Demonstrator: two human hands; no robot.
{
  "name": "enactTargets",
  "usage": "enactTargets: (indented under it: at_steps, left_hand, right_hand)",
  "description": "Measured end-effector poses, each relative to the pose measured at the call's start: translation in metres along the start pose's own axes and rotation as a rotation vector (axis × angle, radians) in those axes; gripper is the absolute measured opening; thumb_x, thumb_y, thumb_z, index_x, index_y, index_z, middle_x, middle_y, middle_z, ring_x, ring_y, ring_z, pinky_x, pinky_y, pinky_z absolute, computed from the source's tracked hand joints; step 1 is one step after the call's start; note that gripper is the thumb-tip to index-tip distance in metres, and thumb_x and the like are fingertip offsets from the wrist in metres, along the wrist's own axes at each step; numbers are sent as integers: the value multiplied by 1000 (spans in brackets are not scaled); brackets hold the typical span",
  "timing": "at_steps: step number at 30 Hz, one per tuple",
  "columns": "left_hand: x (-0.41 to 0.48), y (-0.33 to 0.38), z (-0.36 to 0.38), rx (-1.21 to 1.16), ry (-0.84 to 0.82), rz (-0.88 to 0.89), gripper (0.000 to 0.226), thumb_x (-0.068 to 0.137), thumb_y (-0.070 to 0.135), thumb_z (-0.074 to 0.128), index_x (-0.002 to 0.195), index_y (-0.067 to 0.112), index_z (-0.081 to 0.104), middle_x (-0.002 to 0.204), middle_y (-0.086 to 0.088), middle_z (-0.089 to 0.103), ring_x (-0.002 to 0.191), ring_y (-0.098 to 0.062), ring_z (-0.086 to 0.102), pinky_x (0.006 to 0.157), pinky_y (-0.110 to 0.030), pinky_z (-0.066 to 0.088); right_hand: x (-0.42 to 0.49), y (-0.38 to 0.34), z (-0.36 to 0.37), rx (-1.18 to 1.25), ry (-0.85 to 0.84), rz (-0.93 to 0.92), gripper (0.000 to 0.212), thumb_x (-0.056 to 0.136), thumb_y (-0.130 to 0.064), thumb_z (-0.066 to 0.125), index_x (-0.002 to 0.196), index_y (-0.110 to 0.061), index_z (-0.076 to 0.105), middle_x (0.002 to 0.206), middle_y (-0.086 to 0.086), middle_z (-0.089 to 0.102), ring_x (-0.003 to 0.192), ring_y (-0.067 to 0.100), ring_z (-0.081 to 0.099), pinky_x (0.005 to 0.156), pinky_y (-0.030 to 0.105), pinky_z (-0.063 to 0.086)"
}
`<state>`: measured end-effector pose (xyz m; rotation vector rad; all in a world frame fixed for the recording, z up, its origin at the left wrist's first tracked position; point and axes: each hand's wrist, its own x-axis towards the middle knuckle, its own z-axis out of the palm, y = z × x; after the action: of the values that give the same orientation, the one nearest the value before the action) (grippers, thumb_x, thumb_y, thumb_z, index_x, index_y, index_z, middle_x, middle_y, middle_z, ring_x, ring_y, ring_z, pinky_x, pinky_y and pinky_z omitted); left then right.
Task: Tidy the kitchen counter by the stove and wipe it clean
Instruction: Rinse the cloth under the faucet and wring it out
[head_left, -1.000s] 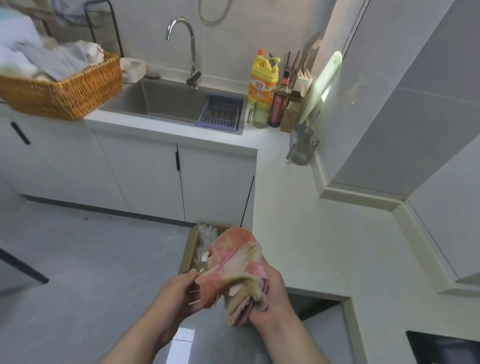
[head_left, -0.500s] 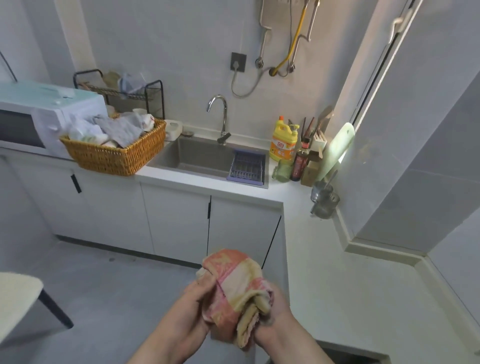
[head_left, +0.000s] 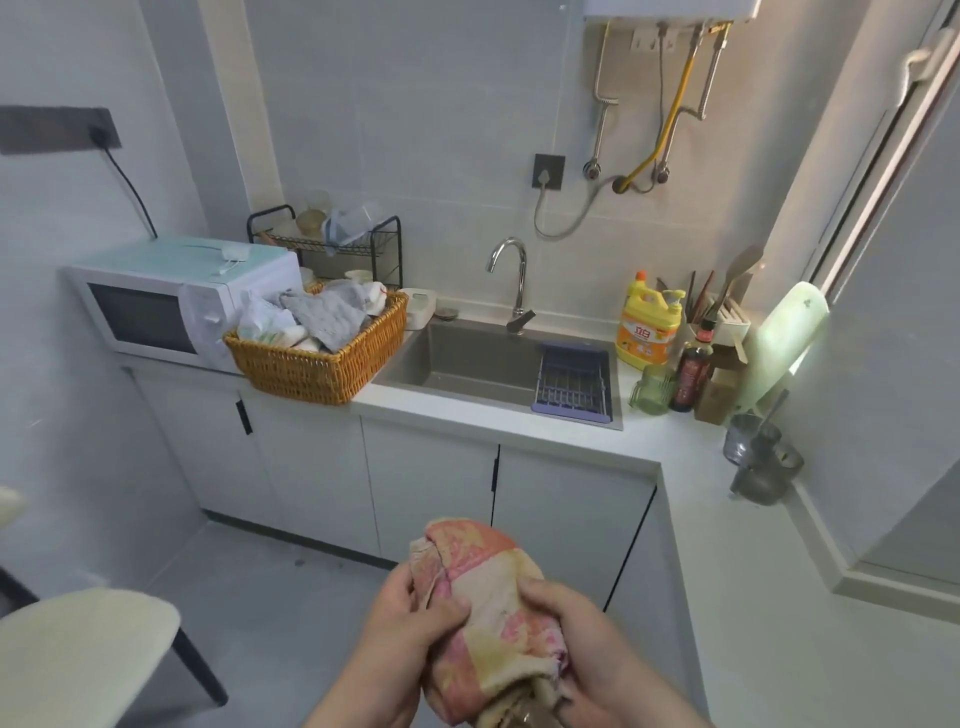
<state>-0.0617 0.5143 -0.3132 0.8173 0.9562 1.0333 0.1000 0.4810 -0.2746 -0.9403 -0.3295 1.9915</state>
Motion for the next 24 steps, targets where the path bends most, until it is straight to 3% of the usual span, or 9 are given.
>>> enactTargets:
  at_steps: [4, 7, 11, 13, 19, 24]
  left_hand:
    - [40, 14, -7, 47, 43, 36, 69, 48, 2, 78, 114, 4, 59, 101, -18, 73, 92, -34, 70, 75, -40, 54]
    - [77, 25, -7, 80, 43, 45, 80, 37, 10, 82, 113, 3, 61, 101, -20, 73, 92, -34, 70, 76, -39, 53]
    - [144, 40, -1, 86, 68, 27, 85, 33, 14, 83, 115, 3, 60, 100, -20, 73, 91, -35, 70, 76, -39, 53]
    - [177, 46, 5, 86, 72, 4, 88, 32, 14, 83, 116, 3, 59, 100, -20, 73, 92, -35, 70, 75, -39, 54]
    - [255, 70, 27, 52, 59, -5, 86, 28, 10, 82, 111, 4, 59, 94, -21, 73, 84, -33, 71, 73, -39, 54]
    - [300, 87, 38, 47, 40, -36, 62, 49, -5, 71, 109, 4, 60, 92, -23, 73, 80, -34, 71, 75, -42, 53]
  right_hand:
    - [52, -16, -6, -89, 57, -53, 42, 78, -6, 54, 112, 17, 64, 119, 40, 59, 111, 51, 59, 106, 58, 40]
    - [96, -33, -17, -164, 102, -116, 61, 63, -3, 69, 120, 16, 58, 120, 40, 58, 113, 54, 57, 106, 62, 38]
    - [159, -73, -40, -233, 152, -142, 97, 36, -16, 92, 124, 9, 58, 120, 35, 61, 112, 50, 60, 104, 59, 42]
    - [180, -98, -45, -225, 150, -116, 90, 42, -12, 89, 124, 7, 58, 120, 34, 61, 112, 50, 60, 104, 59, 42]
    - [209, -170, -42, -395, 208, -139, 36, 76, -4, 70, 112, 0, 67, 101, 18, 74, 97, 34, 71, 99, 50, 49]
    - [240, -205, -39, -378, 232, -176, 24, 87, 3, 60, 108, -5, 68, 98, 16, 75, 96, 34, 71, 97, 51, 50]
